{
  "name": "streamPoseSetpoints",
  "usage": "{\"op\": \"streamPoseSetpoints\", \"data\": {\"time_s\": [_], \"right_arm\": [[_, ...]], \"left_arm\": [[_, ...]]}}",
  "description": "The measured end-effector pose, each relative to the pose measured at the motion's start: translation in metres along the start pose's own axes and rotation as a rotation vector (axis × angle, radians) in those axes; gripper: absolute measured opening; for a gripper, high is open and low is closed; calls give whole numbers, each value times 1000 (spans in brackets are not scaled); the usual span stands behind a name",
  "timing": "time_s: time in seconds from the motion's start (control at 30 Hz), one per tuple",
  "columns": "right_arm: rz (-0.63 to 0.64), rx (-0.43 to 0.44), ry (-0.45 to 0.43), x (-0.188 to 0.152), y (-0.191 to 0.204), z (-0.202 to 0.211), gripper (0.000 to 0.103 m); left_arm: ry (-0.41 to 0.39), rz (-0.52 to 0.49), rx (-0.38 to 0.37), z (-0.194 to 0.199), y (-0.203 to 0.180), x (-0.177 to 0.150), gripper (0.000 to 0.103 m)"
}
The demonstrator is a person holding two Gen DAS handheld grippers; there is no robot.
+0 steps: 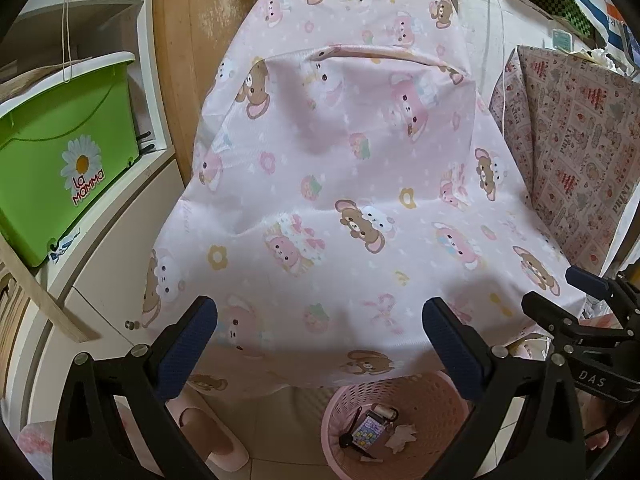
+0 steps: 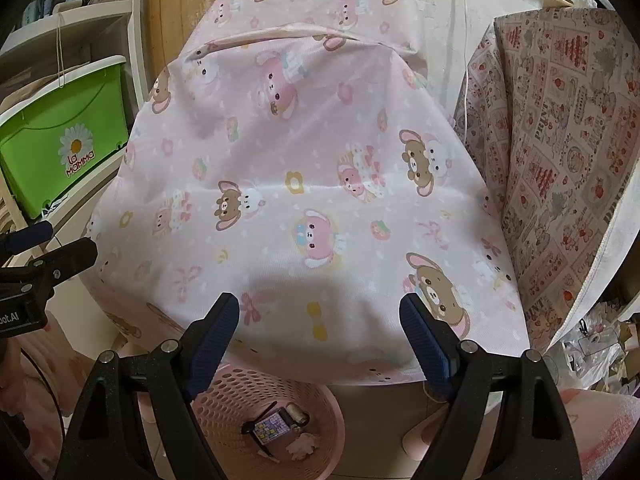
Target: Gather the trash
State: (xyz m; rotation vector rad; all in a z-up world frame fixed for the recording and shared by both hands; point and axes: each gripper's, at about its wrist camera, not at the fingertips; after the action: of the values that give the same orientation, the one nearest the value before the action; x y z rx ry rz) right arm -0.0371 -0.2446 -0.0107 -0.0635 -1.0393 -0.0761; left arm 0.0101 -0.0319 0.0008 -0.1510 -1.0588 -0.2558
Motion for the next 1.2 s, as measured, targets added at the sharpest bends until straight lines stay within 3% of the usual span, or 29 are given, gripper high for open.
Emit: {"op": "streamPoseSetpoints", "data": {"time_s": [1.2], "right_arm": [[-8,-2,11,0,1,-4,84]], "left_arm": [[25,14,-2,-6,2,-2,102]]}}
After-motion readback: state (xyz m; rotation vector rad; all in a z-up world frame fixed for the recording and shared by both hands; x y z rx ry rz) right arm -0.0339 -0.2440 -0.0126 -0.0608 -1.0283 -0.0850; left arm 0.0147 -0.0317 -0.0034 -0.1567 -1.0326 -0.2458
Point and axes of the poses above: each gripper's, at about its wrist camera, not at the fingertips, and z roughly against the way its jaws point, y to its left, x to its top, and after that the axes turned 12 degrees about -y, right-handed
